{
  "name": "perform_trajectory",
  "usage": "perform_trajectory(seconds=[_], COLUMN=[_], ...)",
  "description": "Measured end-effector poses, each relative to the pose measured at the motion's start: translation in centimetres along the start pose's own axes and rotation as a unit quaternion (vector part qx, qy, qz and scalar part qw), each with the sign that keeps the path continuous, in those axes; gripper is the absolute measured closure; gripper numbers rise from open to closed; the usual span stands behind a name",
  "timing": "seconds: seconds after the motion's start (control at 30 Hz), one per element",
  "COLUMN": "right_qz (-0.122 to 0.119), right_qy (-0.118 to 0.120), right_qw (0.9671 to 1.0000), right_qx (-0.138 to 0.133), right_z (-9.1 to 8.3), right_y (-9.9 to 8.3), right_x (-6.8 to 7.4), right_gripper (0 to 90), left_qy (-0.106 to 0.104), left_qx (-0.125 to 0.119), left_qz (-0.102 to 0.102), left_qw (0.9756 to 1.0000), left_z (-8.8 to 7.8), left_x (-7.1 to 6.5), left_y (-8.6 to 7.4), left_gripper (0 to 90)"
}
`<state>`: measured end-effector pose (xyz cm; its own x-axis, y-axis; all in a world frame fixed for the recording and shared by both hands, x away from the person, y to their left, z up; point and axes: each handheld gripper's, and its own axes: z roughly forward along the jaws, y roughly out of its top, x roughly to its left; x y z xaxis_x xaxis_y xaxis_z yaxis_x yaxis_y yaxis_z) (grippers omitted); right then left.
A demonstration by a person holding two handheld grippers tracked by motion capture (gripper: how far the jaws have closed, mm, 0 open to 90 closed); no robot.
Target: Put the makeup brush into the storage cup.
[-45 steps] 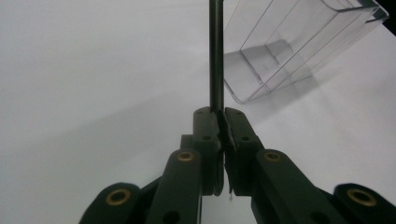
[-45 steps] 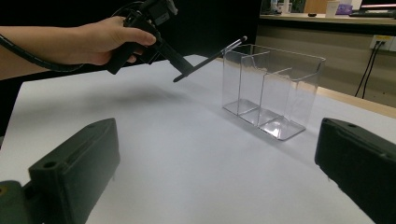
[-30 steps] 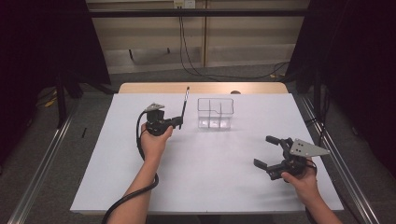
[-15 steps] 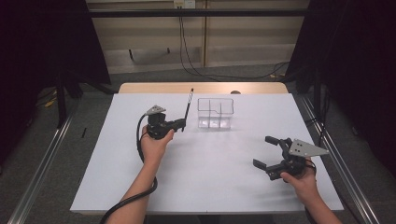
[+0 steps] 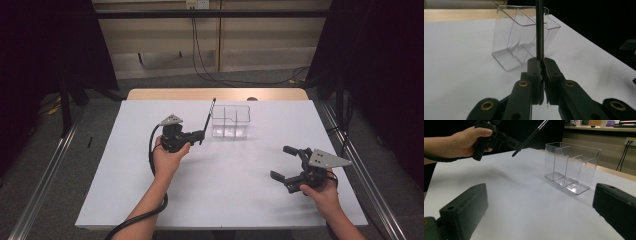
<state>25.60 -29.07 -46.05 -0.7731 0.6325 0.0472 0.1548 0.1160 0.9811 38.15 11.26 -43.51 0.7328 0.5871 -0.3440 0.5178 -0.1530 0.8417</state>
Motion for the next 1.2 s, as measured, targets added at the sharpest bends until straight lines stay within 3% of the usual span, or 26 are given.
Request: perform_trajectory(seconds=[0.57,1.2], right_qz=[-0.001,-0.002], right_qy=[0.001,0.003], right_qw=[1.0,1.0], right_qx=[0.003,0.005], right_z=[0.0,0.2], right_y=[-0.1,-0.1], right_x=[0.0,0.1], right_gripper=[0.0,0.0], left_qy=[-0.035,-0.069], left_qx=[0.008,0.029], left_qz=[0.021,0.043], left_qw=[0.9991,0.9962], left_z=[0.2,0.4], left_x=[-2.0,-4.1], left_y=[-0.7,-1.9], left_gripper=[84.3,84.3])
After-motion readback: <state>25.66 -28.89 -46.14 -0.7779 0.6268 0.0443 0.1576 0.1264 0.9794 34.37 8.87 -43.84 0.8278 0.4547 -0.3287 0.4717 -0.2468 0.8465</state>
